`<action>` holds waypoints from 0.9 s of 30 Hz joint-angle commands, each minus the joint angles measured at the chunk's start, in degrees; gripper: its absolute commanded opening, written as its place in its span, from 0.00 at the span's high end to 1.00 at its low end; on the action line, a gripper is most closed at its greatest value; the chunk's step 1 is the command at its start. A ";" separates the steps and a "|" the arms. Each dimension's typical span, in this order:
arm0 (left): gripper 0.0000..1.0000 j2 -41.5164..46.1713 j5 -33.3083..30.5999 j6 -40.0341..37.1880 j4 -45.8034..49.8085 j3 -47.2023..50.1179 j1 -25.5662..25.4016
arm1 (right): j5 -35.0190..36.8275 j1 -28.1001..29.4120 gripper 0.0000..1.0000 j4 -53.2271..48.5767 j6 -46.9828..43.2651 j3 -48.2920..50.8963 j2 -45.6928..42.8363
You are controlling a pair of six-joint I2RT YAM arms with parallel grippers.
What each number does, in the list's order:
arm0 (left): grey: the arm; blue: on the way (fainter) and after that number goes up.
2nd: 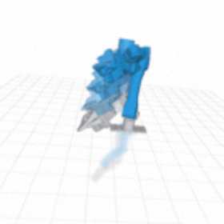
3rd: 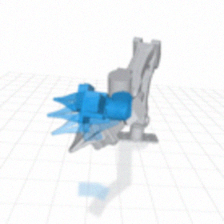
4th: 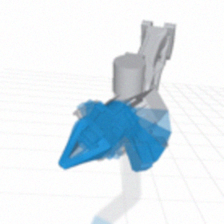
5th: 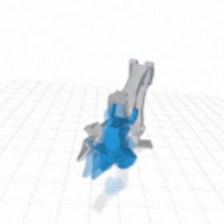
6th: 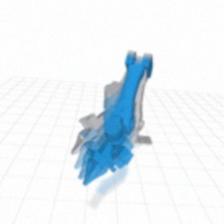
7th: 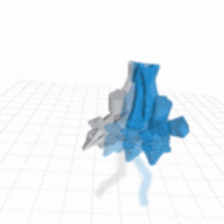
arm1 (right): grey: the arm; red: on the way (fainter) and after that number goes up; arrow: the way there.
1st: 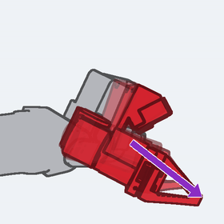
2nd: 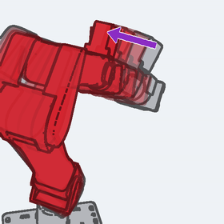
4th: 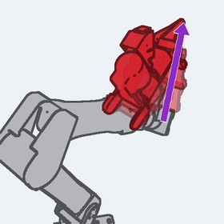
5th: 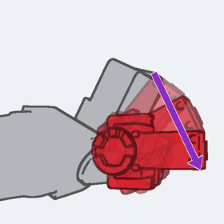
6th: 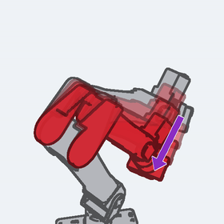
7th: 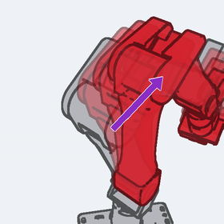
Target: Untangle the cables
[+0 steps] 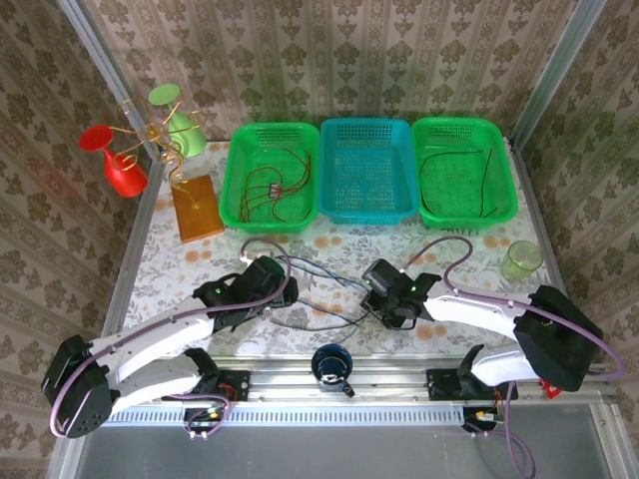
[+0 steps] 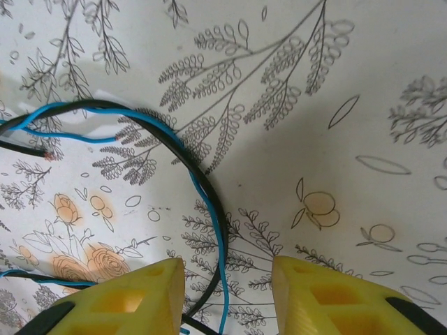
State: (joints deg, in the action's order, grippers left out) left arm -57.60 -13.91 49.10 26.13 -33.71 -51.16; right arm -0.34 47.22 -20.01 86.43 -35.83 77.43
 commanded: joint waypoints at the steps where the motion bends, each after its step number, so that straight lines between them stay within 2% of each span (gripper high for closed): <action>1: 0.21 1.02 -1.39 -0.09 0.46 0.14 -0.39 | -0.33 1.13 0.61 0.67 4.28 -0.44 0.79; 7: 0.21 1.00 -1.47 -0.43 0.68 0.21 -0.39 | -0.40 1.53 0.67 0.85 5.58 -0.50 1.94; 16: 0.21 -0.69 -0.45 -0.51 -1.93 0.82 -0.42 | -3.26 1.63 0.71 4.53 4.40 -1.47 8.85; 21: 0.21 -2.68 -0.43 -0.82 -1.34 -0.71 -1.04 | -3.07 1.63 0.83 4.85 4.48 -2.03 10.68; 24: 0.21 -3.28 -1.24 -1.03 -0.88 -1.79 -1.52 | -1.91 1.57 0.87 6.54 3.04 -2.35 11.87; 27: 0.21 -4.36 -1.00 -1.19 -1.50 -2.68 -2.08 | -0.26 1.54 1.00 4.42 1.02 -3.85 12.97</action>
State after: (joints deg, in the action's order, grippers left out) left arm -61.10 -14.04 49.04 24.77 -34.06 -52.51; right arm -2.13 48.27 -21.65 89.25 -40.01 85.34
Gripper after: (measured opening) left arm 0.787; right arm 0.063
